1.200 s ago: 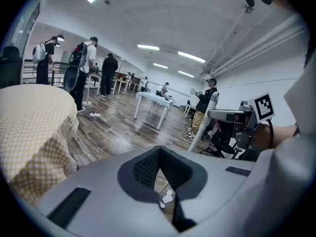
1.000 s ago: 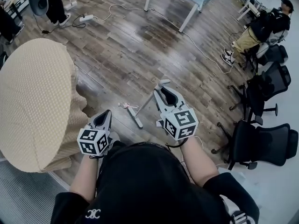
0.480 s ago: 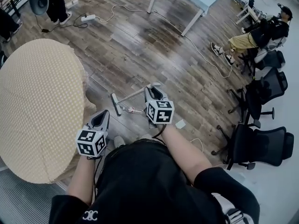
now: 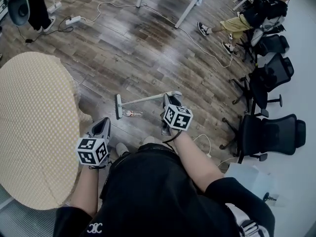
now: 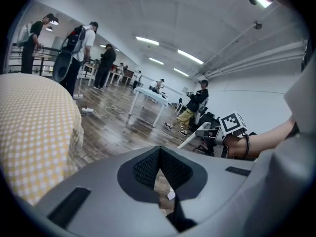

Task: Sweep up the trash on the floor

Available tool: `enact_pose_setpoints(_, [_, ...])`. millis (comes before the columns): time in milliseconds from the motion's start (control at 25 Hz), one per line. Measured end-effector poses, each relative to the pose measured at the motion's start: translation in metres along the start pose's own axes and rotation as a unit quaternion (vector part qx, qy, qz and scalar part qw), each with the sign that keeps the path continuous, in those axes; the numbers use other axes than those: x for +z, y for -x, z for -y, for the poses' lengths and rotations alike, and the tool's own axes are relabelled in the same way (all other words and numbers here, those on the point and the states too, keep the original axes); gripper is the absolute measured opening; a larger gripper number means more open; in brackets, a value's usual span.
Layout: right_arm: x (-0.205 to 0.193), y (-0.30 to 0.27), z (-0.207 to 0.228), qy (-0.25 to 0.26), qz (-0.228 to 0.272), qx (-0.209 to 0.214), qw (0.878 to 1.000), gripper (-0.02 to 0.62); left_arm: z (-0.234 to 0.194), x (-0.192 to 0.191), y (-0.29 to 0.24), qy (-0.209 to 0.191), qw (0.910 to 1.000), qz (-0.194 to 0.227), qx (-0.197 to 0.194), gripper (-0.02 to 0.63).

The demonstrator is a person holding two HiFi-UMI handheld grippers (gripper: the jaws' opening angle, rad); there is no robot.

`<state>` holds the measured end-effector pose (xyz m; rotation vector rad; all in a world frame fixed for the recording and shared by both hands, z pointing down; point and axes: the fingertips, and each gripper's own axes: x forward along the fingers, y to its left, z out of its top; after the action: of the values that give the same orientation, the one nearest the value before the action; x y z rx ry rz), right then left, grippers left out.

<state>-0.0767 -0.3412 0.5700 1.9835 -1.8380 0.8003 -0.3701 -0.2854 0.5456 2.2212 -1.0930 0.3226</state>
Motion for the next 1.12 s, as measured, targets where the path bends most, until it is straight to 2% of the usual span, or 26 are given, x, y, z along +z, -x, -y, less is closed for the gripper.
enact_pose_setpoints(320, [-0.03, 0.048, 0.088, -0.07, 0.009, -0.087, 0.994, 0.101, 0.041, -0.015, -0.047, -0.048, 0.9941, -0.056, -0.08, -0.005])
enact_pose_setpoints(520, [-0.049, 0.084, 0.161, -0.13, 0.023, -0.156, 0.979, 0.103, 0.079, -0.022, -0.07, -0.069, 0.9886, -0.077, -0.11, -0.005])
enact_pose_setpoints(680, [-0.052, 0.11, 0.219, -0.156, 0.041, -0.194, 0.968, 0.103, 0.109, -0.026, -0.086, -0.086, 0.9852, -0.089, -0.118, -0.005])
enact_pose_setpoints(840, [-0.048, 0.127, 0.266, -0.162, 0.056, -0.205, 0.964, 0.101, 0.144, -0.03, -0.104, -0.099, 0.9839, -0.092, -0.117, -0.005])
enact_pose_setpoints(1120, [-0.05, 0.147, 0.347, -0.174, 0.066, -0.191, 0.964, 0.1, 0.223, -0.041, -0.144, -0.106, 0.9845, -0.089, -0.108, -0.005])
